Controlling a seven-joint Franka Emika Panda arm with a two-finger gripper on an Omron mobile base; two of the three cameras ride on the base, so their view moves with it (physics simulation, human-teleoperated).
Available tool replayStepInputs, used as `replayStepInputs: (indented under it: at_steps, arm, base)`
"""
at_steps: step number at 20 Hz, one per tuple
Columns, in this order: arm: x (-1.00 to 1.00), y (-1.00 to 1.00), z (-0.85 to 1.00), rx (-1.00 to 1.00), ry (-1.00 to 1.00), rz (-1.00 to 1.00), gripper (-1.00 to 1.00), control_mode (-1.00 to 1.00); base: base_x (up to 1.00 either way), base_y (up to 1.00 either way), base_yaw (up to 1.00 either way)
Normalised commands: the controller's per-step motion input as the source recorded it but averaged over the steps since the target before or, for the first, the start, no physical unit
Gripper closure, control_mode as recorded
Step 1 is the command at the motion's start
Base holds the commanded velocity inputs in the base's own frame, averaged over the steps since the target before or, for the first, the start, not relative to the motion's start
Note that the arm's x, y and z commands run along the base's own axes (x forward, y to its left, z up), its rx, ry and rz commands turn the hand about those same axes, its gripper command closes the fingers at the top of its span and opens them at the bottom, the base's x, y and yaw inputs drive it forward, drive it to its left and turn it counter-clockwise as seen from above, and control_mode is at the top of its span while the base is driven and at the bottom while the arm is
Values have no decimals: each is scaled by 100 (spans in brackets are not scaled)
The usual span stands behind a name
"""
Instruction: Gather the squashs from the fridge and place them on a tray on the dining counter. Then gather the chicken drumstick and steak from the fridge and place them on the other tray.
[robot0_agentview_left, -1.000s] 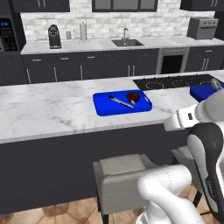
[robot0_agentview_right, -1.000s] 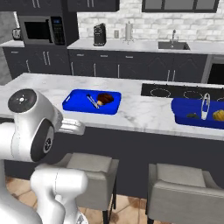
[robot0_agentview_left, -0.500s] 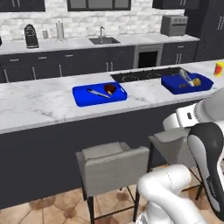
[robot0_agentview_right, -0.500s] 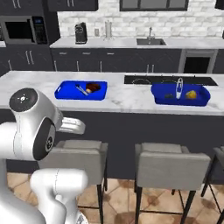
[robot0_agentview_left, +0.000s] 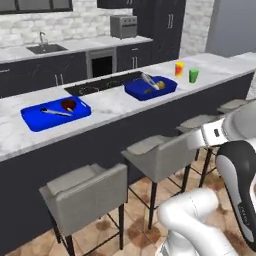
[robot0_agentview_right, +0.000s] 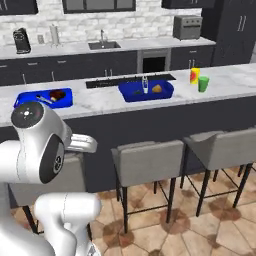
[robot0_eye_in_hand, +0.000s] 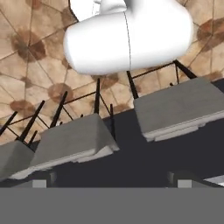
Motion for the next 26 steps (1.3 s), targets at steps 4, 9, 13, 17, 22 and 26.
replayStepInputs:
  at_steps: [4, 9, 13, 17, 22, 26]
  arm:
    - [0, 0, 0, 0, 0, 0, -100, 100]
    - [0, 0, 0, 0, 0, 0, -100, 100]
    - [0, 0, 0, 0, 0, 0, -100, 100]
    - [0, 0, 0, 0, 0, 0, -100, 100]
    - [0, 0, 0, 0, 0, 0, -100, 100]
    - [0, 0, 0, 0, 0, 0, -100, 100]
  base:
    - [-8, 0, -71]
    - [-5, 0, -71]
    - [-1, -1, -71]
    - [2, -21, -65]
    - [27, -57, -48]
    - [46, -38, -43]
